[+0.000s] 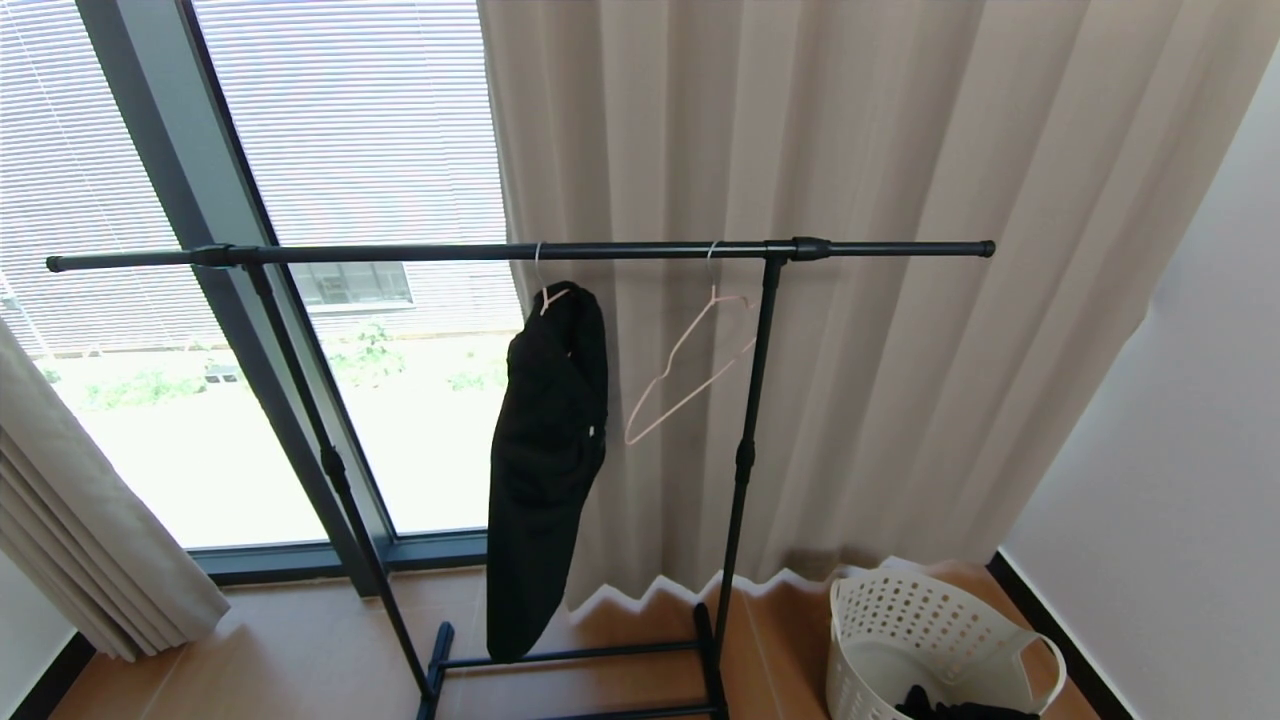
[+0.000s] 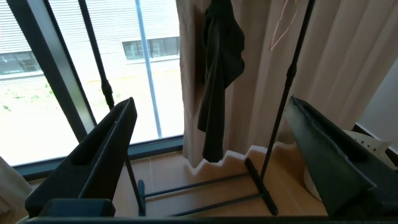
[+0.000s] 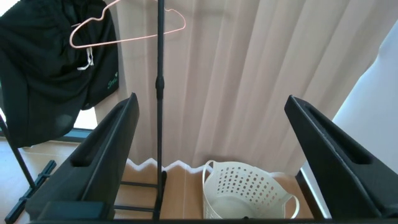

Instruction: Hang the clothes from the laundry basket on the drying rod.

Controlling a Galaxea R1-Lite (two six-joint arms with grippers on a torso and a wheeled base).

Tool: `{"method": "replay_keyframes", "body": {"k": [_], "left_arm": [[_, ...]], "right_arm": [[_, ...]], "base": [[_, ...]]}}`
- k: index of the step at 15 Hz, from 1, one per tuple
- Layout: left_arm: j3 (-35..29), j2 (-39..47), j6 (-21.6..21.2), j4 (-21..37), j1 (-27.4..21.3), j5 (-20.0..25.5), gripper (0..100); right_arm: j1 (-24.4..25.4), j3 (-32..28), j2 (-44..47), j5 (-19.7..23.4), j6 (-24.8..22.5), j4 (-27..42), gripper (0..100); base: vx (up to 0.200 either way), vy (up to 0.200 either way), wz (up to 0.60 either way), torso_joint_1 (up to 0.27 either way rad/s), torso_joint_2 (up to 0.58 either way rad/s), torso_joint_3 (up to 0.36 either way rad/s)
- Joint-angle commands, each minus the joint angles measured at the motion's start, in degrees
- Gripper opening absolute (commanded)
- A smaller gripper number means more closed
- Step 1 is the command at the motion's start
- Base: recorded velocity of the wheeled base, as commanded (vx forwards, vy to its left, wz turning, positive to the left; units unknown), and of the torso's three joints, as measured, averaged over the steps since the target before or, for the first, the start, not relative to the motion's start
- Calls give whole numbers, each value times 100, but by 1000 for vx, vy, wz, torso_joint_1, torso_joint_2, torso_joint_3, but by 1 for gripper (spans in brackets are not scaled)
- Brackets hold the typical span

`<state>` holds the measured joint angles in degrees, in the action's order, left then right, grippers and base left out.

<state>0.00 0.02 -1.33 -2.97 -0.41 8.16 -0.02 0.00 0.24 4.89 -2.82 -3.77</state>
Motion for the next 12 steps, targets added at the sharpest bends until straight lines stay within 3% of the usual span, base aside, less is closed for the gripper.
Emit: {"method": "replay_keyframes", "body": {"k": [1,6,12], "left_arm": [[0,-2,1,-10,-2,2,100],[0,-2,-17,-1,6,11,100],[0,-2,-8,-1,-2,11,100]], "right_arm": [[2,0,2,3,0,-1,100],[2,0,2,91,-17,16,100],[2,0,-7,91,-8,16,100]], "base": [[0,0,0,0,0,0],[0,0,0,-6,14,10],[0,0,0,-137,336,182]]}}
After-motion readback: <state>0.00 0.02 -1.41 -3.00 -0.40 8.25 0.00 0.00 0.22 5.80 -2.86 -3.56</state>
